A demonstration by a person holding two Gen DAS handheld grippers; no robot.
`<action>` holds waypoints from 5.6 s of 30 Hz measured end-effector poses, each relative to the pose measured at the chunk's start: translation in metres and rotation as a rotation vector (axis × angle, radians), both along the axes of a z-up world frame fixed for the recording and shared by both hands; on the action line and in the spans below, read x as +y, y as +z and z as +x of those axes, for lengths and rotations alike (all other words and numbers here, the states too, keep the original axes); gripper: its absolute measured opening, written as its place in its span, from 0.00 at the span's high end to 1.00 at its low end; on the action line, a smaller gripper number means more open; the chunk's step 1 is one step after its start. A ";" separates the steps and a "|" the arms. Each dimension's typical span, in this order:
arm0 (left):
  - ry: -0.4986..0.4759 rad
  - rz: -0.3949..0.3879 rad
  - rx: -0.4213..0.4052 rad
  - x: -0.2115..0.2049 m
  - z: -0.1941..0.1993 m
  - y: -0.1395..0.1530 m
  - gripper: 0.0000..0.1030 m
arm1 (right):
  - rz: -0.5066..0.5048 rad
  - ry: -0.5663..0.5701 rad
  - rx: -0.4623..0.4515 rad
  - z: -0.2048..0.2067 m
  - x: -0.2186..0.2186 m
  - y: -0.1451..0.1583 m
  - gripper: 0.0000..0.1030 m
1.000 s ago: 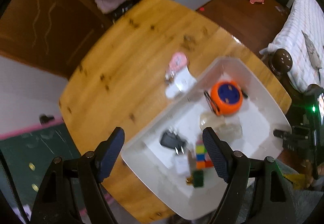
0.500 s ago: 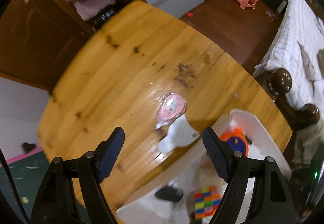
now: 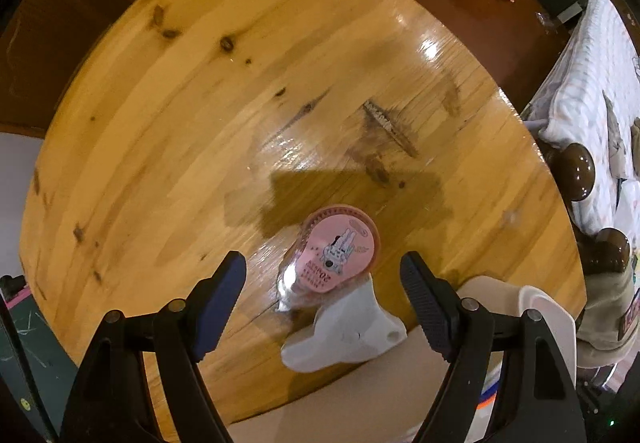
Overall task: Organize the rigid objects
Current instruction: 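Move the left gripper toward the pink tape roll on the table, then grasp the pink tape roll with the left gripper and lift it, then carry the pink tape roll into the white tray and release it, then move the left gripper to the white plastic piece and grasp it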
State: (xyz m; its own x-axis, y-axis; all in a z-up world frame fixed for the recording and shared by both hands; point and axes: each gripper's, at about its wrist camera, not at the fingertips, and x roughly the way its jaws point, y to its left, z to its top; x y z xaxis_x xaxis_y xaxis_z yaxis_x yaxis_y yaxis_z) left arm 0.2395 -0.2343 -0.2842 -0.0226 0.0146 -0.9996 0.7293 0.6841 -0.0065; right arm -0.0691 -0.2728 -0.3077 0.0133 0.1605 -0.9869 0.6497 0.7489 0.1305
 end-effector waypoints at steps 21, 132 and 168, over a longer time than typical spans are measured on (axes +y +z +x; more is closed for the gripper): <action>0.017 0.014 0.005 -0.007 -0.002 -0.033 0.25 | 0.007 -0.011 0.011 -0.001 -0.001 -0.005 0.87; 0.145 -0.109 -0.087 0.123 -0.086 0.144 0.02 | 0.056 0.042 0.014 0.006 -0.012 -0.013 0.85; 0.698 -0.053 0.341 0.107 -0.010 -0.032 0.01 | 0.000 0.031 0.033 0.007 0.001 -0.006 0.85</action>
State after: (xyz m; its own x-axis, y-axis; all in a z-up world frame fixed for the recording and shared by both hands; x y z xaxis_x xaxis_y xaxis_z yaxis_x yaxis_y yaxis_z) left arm 0.2296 -0.1276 -0.3161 -0.3151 -0.1633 -0.9349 0.0816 0.9768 -0.1981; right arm -0.0620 -0.2714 -0.3137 -0.0238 0.1601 -0.9868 0.6303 0.7686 0.1095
